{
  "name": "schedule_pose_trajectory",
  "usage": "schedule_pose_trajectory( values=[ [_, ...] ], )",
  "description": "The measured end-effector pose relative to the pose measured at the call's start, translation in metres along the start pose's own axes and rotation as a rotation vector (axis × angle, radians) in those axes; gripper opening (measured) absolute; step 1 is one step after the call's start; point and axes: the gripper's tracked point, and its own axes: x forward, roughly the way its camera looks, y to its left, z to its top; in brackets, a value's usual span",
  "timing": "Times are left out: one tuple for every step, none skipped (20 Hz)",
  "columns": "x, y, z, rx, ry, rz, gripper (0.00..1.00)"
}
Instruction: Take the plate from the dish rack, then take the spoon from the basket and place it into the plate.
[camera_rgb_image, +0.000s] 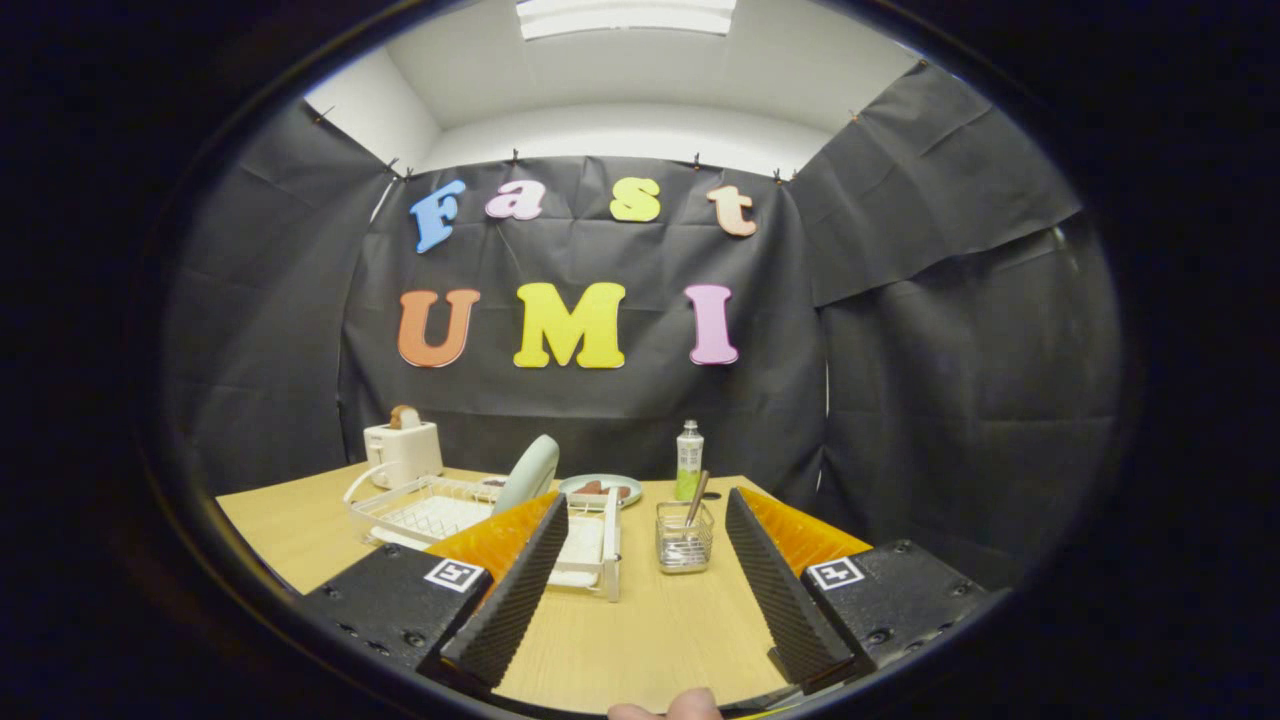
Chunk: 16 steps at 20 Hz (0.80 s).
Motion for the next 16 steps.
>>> schedule_pose_trajectory(
  values=[
    [0.0, 0.0, -0.001, 0.002, 0.001, 0.001, 1.0],
    [0.0, -0.001, -0.001, 0.002, 0.0, -0.001, 1.0],
    [0.001, -0.001, -0.001, -0.002, 0.002, -0.004, 1.0],
    [0.001, -0.001, -0.002, -0.012, 0.007, -0.006, 1.0],
    [0.002, -0.001, 0.0, -0.016, 0.005, -0.008, 1.0],
    [0.002, -0.001, 0.002, -0.016, 0.001, -0.009, 1.0],
    [0.002, -0.001, 0.004, -0.015, -0.004, -0.009, 1.0],
    [0.003, -0.002, 0.007, -0.013, -0.007, -0.009, 1.0],
    [0.004, -0.002, 0.01, -0.01, -0.008, -0.007, 1.0],
    [0.006, -0.002, 0.013, -0.007, -0.008, -0.006, 1.0],
    [0.009, -0.001, 0.017, -0.001, -0.009, -0.003, 1.0],
    [0.013, 0.001, 0.02, 0.0, -0.002, 0.006, 1.0],
    [0.018, 0.003, 0.021, 0.001, 0.008, 0.014, 1.0],
    [0.022, 0.006, 0.024, -0.001, 0.018, 0.027, 1.0],
    [0.028, 0.008, 0.029, 0.002, 0.028, 0.04, 1.0],
    [0.033, 0.011, 0.038, 0.014, 0.027, 0.055, 1.0]
  ],
)
